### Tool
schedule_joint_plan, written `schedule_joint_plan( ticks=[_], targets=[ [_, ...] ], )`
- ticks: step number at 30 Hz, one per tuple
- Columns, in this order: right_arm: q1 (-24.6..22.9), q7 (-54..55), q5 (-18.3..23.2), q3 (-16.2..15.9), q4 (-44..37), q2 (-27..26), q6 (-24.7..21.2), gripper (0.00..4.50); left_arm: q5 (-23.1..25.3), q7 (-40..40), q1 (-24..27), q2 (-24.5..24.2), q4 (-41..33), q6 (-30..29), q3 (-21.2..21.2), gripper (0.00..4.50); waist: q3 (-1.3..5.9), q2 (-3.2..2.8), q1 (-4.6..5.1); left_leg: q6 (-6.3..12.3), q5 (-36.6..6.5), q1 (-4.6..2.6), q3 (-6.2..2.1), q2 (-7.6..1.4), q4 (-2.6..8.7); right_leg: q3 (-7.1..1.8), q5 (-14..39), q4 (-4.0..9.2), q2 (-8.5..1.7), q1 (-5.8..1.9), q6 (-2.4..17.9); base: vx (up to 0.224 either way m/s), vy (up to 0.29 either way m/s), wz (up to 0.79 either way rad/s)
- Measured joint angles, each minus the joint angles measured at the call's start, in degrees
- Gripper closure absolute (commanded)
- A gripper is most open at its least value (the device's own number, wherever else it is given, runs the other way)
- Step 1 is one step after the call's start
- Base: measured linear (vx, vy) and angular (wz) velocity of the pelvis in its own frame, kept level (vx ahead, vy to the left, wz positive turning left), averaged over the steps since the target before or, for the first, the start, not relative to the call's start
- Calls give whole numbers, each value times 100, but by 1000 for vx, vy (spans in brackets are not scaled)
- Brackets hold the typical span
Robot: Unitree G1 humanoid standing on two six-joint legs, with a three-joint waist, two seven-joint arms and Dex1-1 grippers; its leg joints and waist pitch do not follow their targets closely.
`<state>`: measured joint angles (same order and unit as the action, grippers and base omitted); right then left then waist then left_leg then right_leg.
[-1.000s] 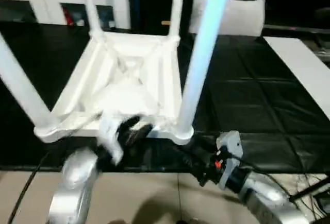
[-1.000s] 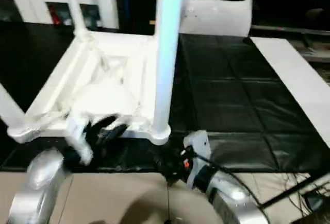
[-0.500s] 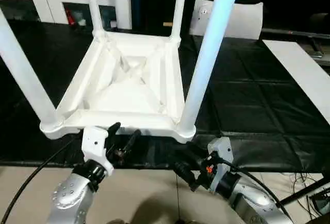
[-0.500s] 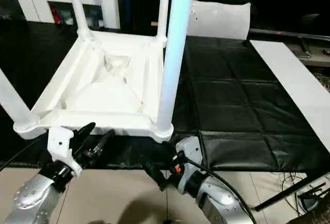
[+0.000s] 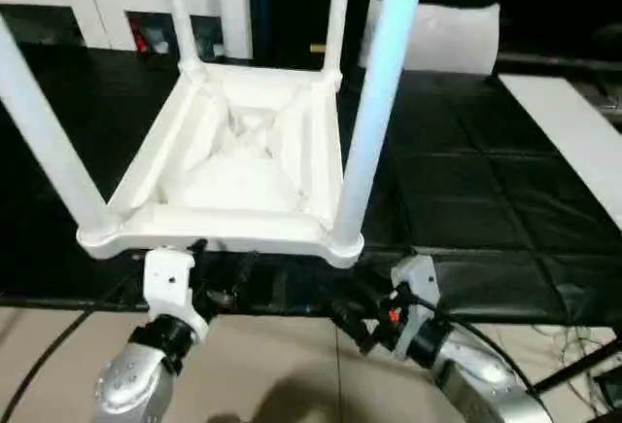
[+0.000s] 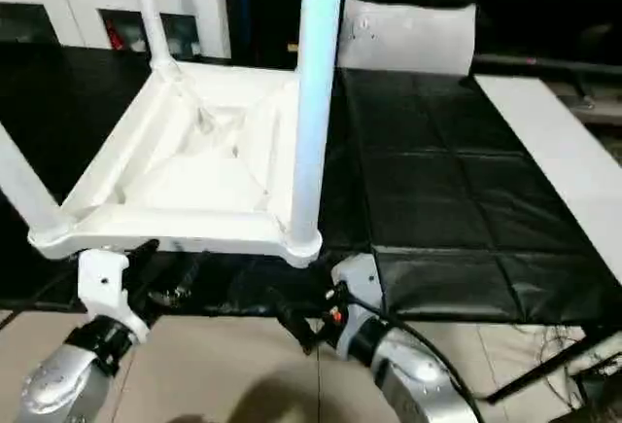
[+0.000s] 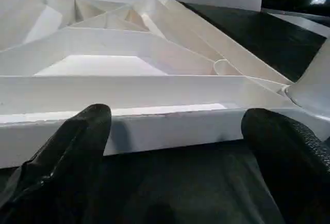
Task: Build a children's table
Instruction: Rotate leg to tighten
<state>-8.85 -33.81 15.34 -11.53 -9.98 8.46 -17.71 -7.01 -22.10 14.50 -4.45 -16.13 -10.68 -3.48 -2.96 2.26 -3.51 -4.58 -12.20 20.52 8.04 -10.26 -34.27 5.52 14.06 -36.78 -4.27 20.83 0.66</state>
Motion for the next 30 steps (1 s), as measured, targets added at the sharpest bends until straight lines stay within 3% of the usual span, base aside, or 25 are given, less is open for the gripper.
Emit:
schedule_joint_plan(
  ticks=[3,4,7,9,10,11,12,13,14,15,16,17,18,19,20,21,22,23,26,30],
  targets=[
    [60,-59,2,-44,3,-5,44,0,0,73,-1,-14,0,0,-13,3,5,6,11,-9,14,8,8,-1,-3,-6,-8,29,1,-4,-10,0,0,0],
    [56,-102,1,-72,9,21,44,0,0,124,-23,9,-1,-2,-7,3,20,-46,25,57,75,95,-155,41,-12,127,-14,91,-15,-51,-14,47,23,26],
    [88,-187,0,-211,73,51,46,0,-62,172,58,51,-65,78,-70,3,37,-114,15,186,154,257,-438,97,-24,418,-51,271,-41,-175,17,57,19,44],
    [148,-222,3,-221,107,47,53,0,-80,180,135,51,-82,76,-91,3,40,-117,-25,252,174,308,-500,187,-18,530,-29,304,-118,-219,-21,53,28,47],
    [180,-267,11,-212,107,74,68,0,-80,187,153,53,-95,78,-80,3,42,-138,-102,524,133,393,-508,217,-125,637,-16,320,-218,-254,-67,27,84,46],
    [162,-311,31,-202,109,101,85,0,-81,191,178,62,-100,123,-64,3,36,-166,-161,772,69,431,-460,212,-268,688,-4,341,-263,-315,-120,27,84,46],
    [154,-359,63,-182,119,142,85,0,-81,203,227,72,-106,205,-63,3,23,-192,-191,926,20,453,-424,200,-451,727,12,351,-316,-399,-170,26,141,45],
    [157,-373,84,-148,121,134,85,0,-80,238,310,70,-108,280,-78,3,-4,-245,-236,951,-23,441,-410,133,-614,735,20,367,-370,-506,-246,31,196,16],
    [167,-377,106,-142,122,119,88,0,-79,261,368,67,-107,314,-113,3,-11,-285,-312,589,-127,290,-388,71,-449,657,27,357,-370,-566,-264,31,196,16],
    [165,-374,112,-141,131,83,90,0,-84,265,369,49,-98,337,-138,3,-31,-315,-274,400,-141,195,-306,102,-430,585,58,348,-376,-584,-221,54,232,-1],
    [188,-379,124,-237,135,-9,99,0,-112,275,364,6,-103,397,-255,3,-25,-267,-169,476,-145,145,-257,228,-385,304,242,69,-258,-435,138,56,228,3],
    [186,-390,136,-260,128,-29,143,0,-130,275,331,-36,-96,441,-304,3,-8,-243,-118,550,-147,134,-239,292,-394,172,302,-185,-148,-312,215,56,228,3],
    [163,-386,136,-246,128,-13,180,0,-169,262,311,-30,-94,494,-301,3,9,-219,-75,587,-153,137,-182,318,-394,100,303,-332,-15,-204,208,-1,204,2],
    [167,-367,137,-208,127,13,227,0,-230,241,299,-8,-85,595,-296,3,23,-191,-15,570,-143,156,-109,383,-381,85,275,-300,115,-127,161,-49,161,-6],
    [165,-348,138,-168,128,3,249,0,-254,231,303,-7,-50,676,-305,3,38,-137,29,564,-131,168,-52,483,-353,68,232,-143,157,-111,105,-49,161,-6],
    [166,-329,138,-129,132,6,280,0,-285,228,292,-11,34,741,-336,3,49,-90,61,556,-123,181,14,571,-339,-78,73,-36,147,-123,-12,-61,112,0],
    [148,-277,138,-55,143,10,301,0,-289,230,294,6,137,816,-355,3,44,-83,94,547,-138,147,87,597,-298,-114,69,-21,80,-84,-65,-50,79,3],
    [153,-232,145,13,141,-7,345,0,-316,234,293,16,193,899,-372,3,27,-82,106,514,-160,130,89,627,-288,-149,78,-15,64,-79,-83,-50,79,3],
    [160,-89,204,209,141,-91,483,0,-338,293,198,-142,335,977,-656,3,-24,-147,140,514,-164,121,30,632,-292,-58,84,71,34,-128,-93,-63,63,-12],
    [196,149,210,435,143,-121,672,0,-324,367,46,-346,368,978,-872,3,-31,-134,177,513,-164,153,23,629,-238,-39,79,164,46,-118,-85,-54,34,-5]
  ],
)
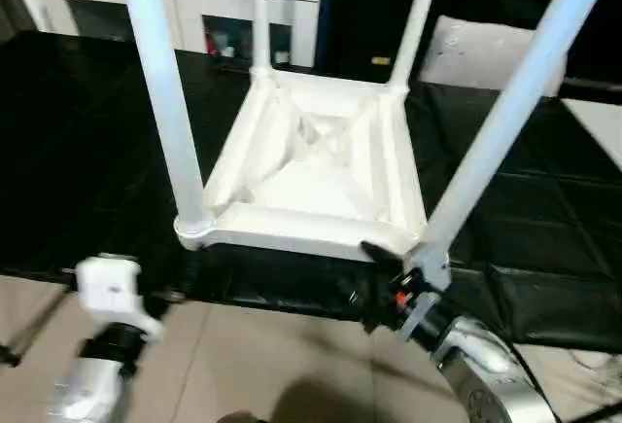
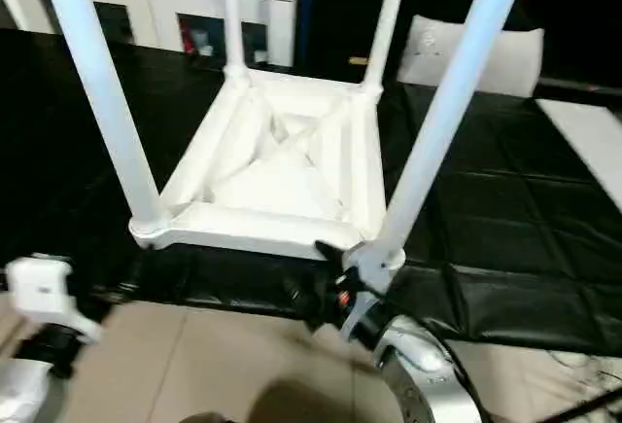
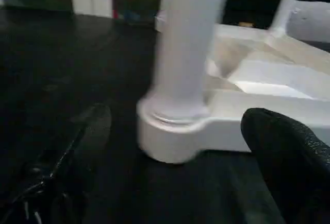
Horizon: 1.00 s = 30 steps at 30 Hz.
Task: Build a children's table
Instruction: Rotate leg to tighten, then flip table
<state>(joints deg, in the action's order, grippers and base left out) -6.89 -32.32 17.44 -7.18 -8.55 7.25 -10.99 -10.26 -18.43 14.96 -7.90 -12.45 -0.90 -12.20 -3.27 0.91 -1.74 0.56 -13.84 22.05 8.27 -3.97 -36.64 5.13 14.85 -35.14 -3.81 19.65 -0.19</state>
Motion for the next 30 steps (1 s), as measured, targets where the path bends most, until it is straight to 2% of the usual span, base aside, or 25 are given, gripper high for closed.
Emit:
schedule_joint_plan(
  ticks=[2,5,6,7,8,9,10,11,12,13,14,15,17,18,19,21,22,24,25,26,28,30],
  targets=[
    [132,129,-12,140,13,8,74,0,-13,-14,-58,-44,-29,-25,-13,3,-10,6,14,0,0,1,8,4,1,3,-6,21,-12,2,10,-55,41,-7],
    [370,405,-151,323,208,13,202,0,-82,-212,-251,-206,-28,-54,115,3,-54,68,1,-1,-1,3,25,6,12,38,-2,25,-45,15,6,-62,24,-3],
    [433,498,-204,401,271,18,241,0,-96,-268,-288,-239,-27,-63,154,3,-62,67,-1,-1,-1,6,29,6,26,50,17,28,-47,15,5,-73,9,0],
    [454,596,-236,494,297,18,281,0,-114,-314,-342,-270,-17,-69,196,3,-66,62,-14,-2,0,26,61,6,84,64,101,5,-52,-8,31,-110,10,4],
    [463,675,-245,552,321,15,303,0,-131,-340,-429,-303,2,-117,204,3,-69,91,-72,-4,2,38,152,2,177,64,247,-163,-60,23,126,-110,10,4],
    [449,766,-257,646,365,18,355,0,-133,-361,-583,-329,46,-167,229,3,-55,166,-116,-28,17,34,293,5,255,6,386,-363,-89,39,224,-105,-21,27],
    [511,883,-271,771,456,58,401,0,-148,-396,-775,-354,42,-192,246,3,0,380,-188,-210,32,15,502,5,285,-168,474,-403,-184,140,99,55,-97,35],
    [628,982,-307,845,498,116,428,0,-147,-444,-855,-395,67,-223,267,3,-61,278,-243,-435,-70,120,219,24,-278,-132,388,-386,-229,179,-21,55,-97,35],
    [716,1063,-352,896,533,119,435,0,-132,-458,-851,-445,172,-268,266,3,-72,187,-290,-449,-80,31,-175,4,-612,-68,297,-390,-227,187,-50,100,-24,-11],
    [716,1081,-351,962,523,123,489,0,-130,-459,-986,-502,309,-336,270,3,-107,11,-203,-309,-341,-97,-488,3,-608,85,197,-389,-247,121,-28,-34,96,-17],
    [646,1065,-353,963,581,118,485,0,-130,-457,-1113,-525,346,-386,277,3,-146,-50,-129,-222,-370,-119,-470,-24,-577,71,182,-372,-204,119,-21,-34,96,-17],
    [571,1048,-357,899,651,105,480,0,-129,-451,-1179,-556,359,-414,287,3,-161,-64,-44,-211,-378,-115,-478,-36,-522,-5,201,-322,-113,102,6,-98,54,11],
    [478,999,-357,876,650,106,473,0,-130,-439,-1335,-555,420,-478,311,3,-156,-4,52,-213,-376,-108,-469,-42,-397,-30,91,-162,-73,70,107,-71,2,10],
    [480,980,-354,879,610,110,470,0,-131,-432,-1348,-535,420,-493,328,3,-152,3,110,-214,-375,-112,-460,-41,-360,-26,-23,-82,-82,26,76,-58,-6,-1],
    [476,938,-351,857,557,108,443,0,-129,-421,-1352,-514,419,-503,390,3,-144,37,146,-218,-373,-120,-415,-34,-297,-17,-136,-16,-129,18,14,-54,-37,-10],
    [455,870,-349,776,444,113,400,0,-125,-389,-1403,-470,420,-547,488,3,-121,107,161,-221,-371,-152,-342,-55,-182,-5,-139,28,-156,35,-14,-37,-55,-6],
    [427,812,-348,691,406,114,385,0,-109,-369,-1475,-454,421,-568,549,3,-127,123,158,-229,-366,-170,-289,-83,-98,-2,-135,66,-159,43,-17,-3,-83,3],
    [386,779,-349,554,406,113,365,0,-82,-330,-1567,-440,421,-569,574,3,-128,145,149,-277,-312,-189,-251,-115,31,16,-136,114,-154,51,-16,2,-86,4],
    [372,754,-349,504,405,112,364,0,-56,-287,-1592,-440,427,-569,574,3,-127,146,143,-288,-253,-191,-224,-153,68,29,-138,118,-144,59,-13,12,-88,5],
    [341,710,-349,443,401,113,363,0,12,-195,-1636,-439,470,-566,568,3,-122,161,132,-234,-134,-193,-162,-207,107,41,-197,103,-132,77,58,12,-88,5],
    [296,571,-353,271,401,133,335,0,121,27,-1787,-390,637,-547,511,3,-112,201,87,-221,35,-183,-88,-277,126,42,-326,55,-123,132,63,17,-73,6],
    [285,454,-353,124,390,137,264,0,189,151,-1796,-335,664,-544,494,3,-113,203,70,-236,60,-169,-78,-307,126,45,-327,38,-104,144,64,10,-33,2]
  ],
)
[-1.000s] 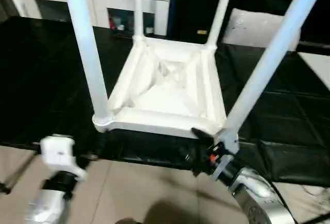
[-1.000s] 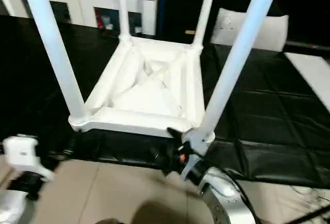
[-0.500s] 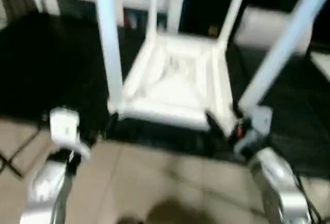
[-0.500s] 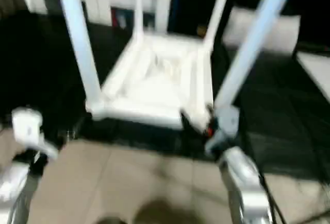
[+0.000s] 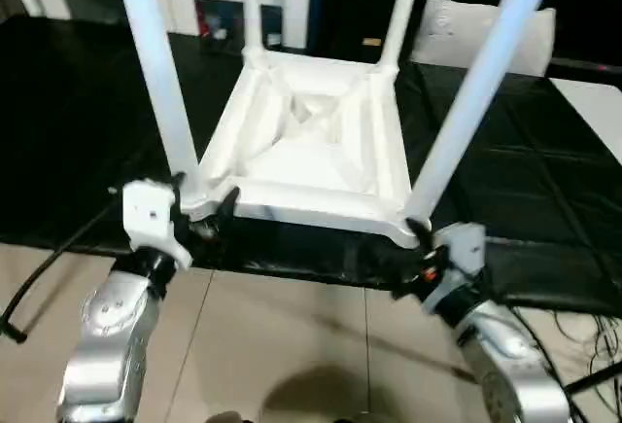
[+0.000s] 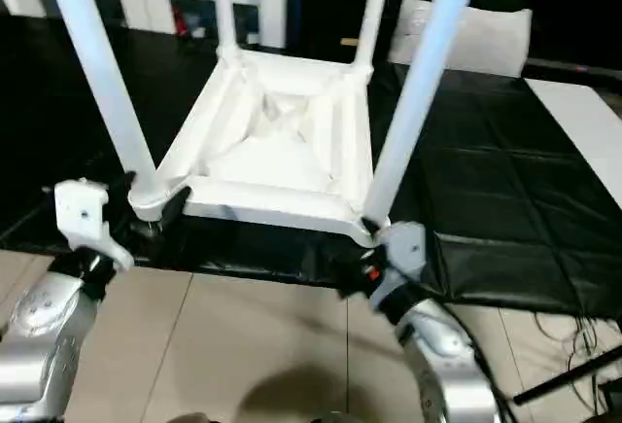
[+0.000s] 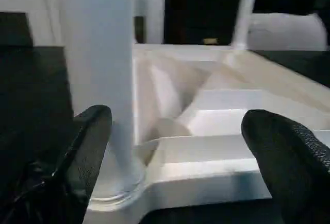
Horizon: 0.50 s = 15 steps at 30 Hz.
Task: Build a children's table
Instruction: Flip table
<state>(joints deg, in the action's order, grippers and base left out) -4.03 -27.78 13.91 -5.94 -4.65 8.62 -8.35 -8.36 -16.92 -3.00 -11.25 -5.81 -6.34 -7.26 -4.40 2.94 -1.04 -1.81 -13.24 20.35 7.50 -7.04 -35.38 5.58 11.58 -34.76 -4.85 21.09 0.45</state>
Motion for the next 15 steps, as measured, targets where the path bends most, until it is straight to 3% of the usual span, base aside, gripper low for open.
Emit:
schedule_joint_plan(
  ticks=[6,11,15],
  targets=[
    [20,-142,1,-98,-129,46,-27,0,2,149,166,150,-259,2,15,3,24,13,-87,16,27,74,65,-85,5,-6,-1,-13,58,86,55,68,-23,-2],
    [122,-190,1,-138,-128,55,-38,0,-1,333,281,253,-289,-17,29,3,30,34,-93,25,22,68,89,-98,10,-7,12,-19,60,94,77,21,-2,-1],
    [185,-297,11,-250,-129,61,-140,0,133,654,8,233,8,-43,-164,3,44,57,-91,-23,16,49,110,-116,10,-8,0,-21,62,79,82,0,0,0]
  ],
)
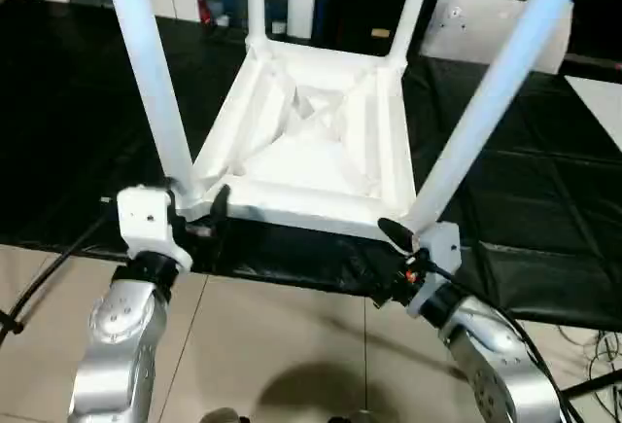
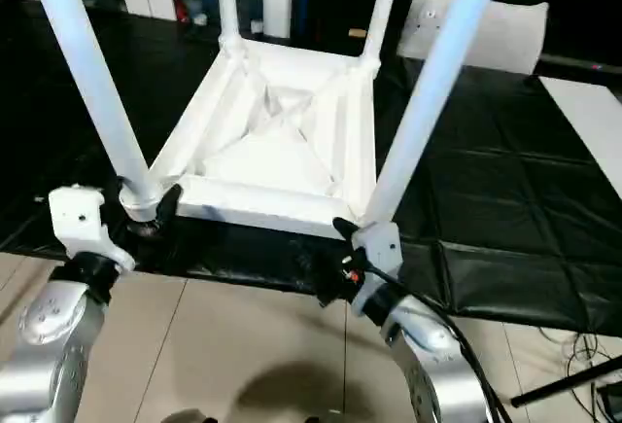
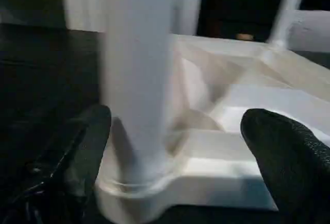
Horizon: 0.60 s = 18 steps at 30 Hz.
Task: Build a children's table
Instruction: Flip table
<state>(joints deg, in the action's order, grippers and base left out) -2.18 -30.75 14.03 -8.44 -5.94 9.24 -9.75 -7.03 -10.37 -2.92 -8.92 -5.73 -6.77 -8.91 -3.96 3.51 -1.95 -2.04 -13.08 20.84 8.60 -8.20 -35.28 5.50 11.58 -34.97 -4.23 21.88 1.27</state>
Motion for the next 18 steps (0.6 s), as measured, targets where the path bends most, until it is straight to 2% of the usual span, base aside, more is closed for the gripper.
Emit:
schedule_joint_plan(
  ticks=[2,8,13,15,18],
  targets=[
    [0,-45,5,-69,0,-3,-63,0,-1,23,-132,-86,161,-33,-82,3,1,1,1,-11,7,-3,7,-4,0,0,6,2,0,-2,-23,0,0,0],
    [0,-119,15,-140,-8,-2,-149,0,3,216,-310,-164,502,-89,-259,64,4,6,-8,-21,14,2,9,-9,0,-1,-12,2,2,-3,-20,0,0,0],
    [22,-129,10,-239,-5,-26,-152,0,-47,23,-674,-196,944,-26,-230,96,9,13,-39,-24,19,6,11,-13,0,0,-25,2,3,2,2,0,0,0],
    [33,-131,7,-265,-4,-38,-152,0,-38,-20,-736,-217,1082,37,-184,128,9,12,-38,-23,18,8,16,-13,0,-2,-24,3,3,2,1,0,0,0],
    [65,-168,4,-285,2,-82,-152,0,-9,-60,-946,-254,1428,56,-135,134,9,12,-37,-23,19,9,19,-15,0,-2,-24,2,3,7,2,0,0,0]
  ],
)
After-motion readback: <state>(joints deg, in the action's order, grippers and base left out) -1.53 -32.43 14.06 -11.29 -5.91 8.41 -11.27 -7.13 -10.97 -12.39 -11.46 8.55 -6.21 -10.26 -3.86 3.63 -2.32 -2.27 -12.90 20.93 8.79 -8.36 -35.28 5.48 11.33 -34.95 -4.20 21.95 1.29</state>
